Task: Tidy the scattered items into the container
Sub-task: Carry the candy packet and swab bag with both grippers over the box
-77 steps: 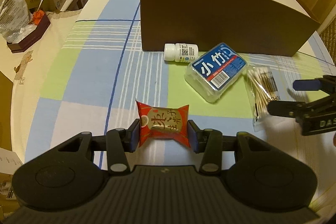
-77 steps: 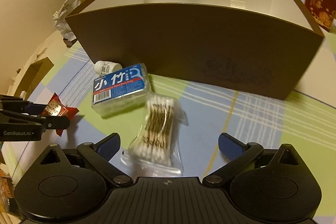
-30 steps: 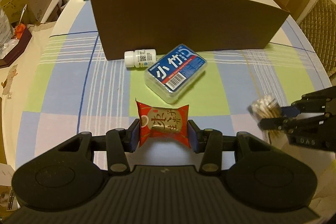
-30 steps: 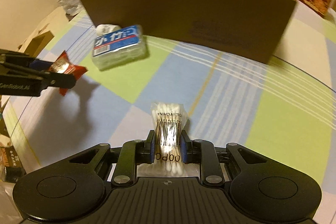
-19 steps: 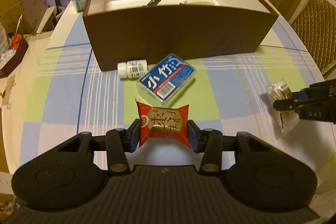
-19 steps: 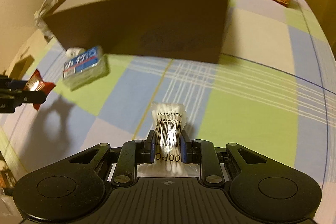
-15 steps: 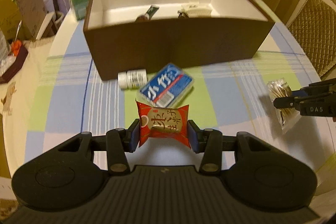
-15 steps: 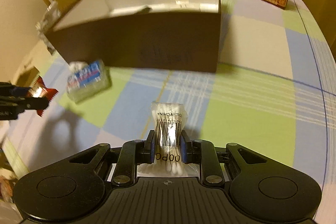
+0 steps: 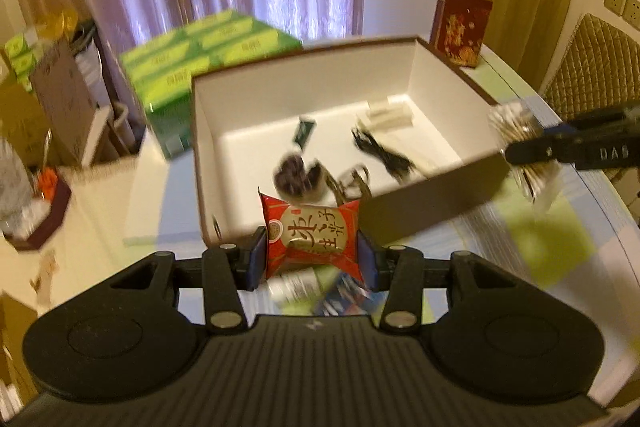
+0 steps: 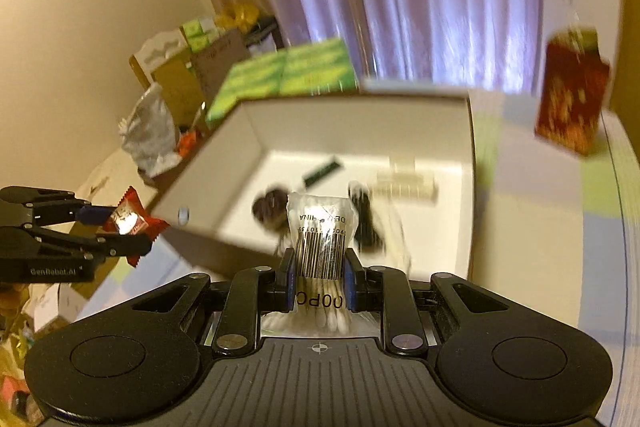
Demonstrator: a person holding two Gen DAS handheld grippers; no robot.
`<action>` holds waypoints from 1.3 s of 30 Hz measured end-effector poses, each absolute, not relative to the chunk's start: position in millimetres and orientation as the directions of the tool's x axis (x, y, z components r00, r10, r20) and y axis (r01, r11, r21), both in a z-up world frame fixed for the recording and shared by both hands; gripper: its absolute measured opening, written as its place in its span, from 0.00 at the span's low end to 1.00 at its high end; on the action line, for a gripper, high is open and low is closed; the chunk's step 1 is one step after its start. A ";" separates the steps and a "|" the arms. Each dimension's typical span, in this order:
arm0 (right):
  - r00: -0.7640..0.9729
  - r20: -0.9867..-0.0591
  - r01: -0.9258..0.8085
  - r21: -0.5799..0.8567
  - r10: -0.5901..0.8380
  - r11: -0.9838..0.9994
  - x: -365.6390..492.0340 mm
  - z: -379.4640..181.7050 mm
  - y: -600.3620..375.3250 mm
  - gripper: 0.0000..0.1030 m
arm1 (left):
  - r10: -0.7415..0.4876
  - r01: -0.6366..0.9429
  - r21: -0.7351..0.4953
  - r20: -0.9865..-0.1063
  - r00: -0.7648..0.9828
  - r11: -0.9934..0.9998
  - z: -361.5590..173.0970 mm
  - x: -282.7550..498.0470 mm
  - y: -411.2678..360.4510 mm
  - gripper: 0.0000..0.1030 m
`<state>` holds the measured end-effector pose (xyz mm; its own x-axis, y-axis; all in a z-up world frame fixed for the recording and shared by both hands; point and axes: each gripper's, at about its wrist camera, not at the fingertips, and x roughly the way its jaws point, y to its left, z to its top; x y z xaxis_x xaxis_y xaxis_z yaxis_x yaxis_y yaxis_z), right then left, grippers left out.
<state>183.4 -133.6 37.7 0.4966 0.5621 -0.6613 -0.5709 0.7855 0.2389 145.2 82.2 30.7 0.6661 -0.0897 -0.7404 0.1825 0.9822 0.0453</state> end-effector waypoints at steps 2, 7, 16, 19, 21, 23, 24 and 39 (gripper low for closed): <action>0.500 -0.646 -0.577 0.248 0.577 0.778 198.1 43.8 -124.8 0.25 | -0.085 0.189 0.061 -0.731 0.677 0.980 36.6 160.8 83.4 0.40; 0.494 -0.646 -0.558 0.278 0.582 0.782 236.2 42.5 -102.3 0.25 | -0.079 0.216 0.098 -0.725 0.684 0.971 42.7 206.5 84.3 0.40; 0.452 -0.718 -0.516 0.273 0.529 0.812 293.2 11.2 -69.0 0.25 | -0.057 0.276 0.163 -0.761 0.646 0.947 21.0 278.6 92.1 0.40; 0.439 -0.741 -0.516 0.255 0.508 0.818 305.7 0.3 -57.9 0.25 | -0.051 0.290 0.166 -0.786 0.616 0.943 7.7 295.4 97.1 0.40; 0.429 -0.752 -0.511 0.255 0.501 0.821 313.9 -6.3 -51.9 0.25 | -0.052 0.308 0.172 -0.797 0.601 0.936 -0.2 305.6 98.7 0.40; 0.422 -0.760 -0.508 0.254 0.494 0.823 320.8 -11.7 -47.4 0.25 | -0.053 0.328 0.180 -0.805 0.591 0.927 -6.2 313.9 99.5 0.40; 0.419 -0.764 -0.508 0.252 0.491 0.824 323.9 -14.3 -44.9 0.25 | -0.053 0.338 0.185 -0.808 0.586 0.923 -9.4 318.4 99.9 0.40; 0.377 -0.804 -0.482 0.253 0.460 0.839 348.9 -43.6 -34.8 0.25 | -0.022 0.458 0.263 -0.849 0.528 0.849 -46.1 358.7 95.4 0.44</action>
<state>348.9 -34.8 -43.6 0.3772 0.4599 -0.8039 -0.4824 0.8385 0.2533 358.7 95.4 -46.1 0.5278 -0.0217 -0.8491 0.4575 0.8495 0.2628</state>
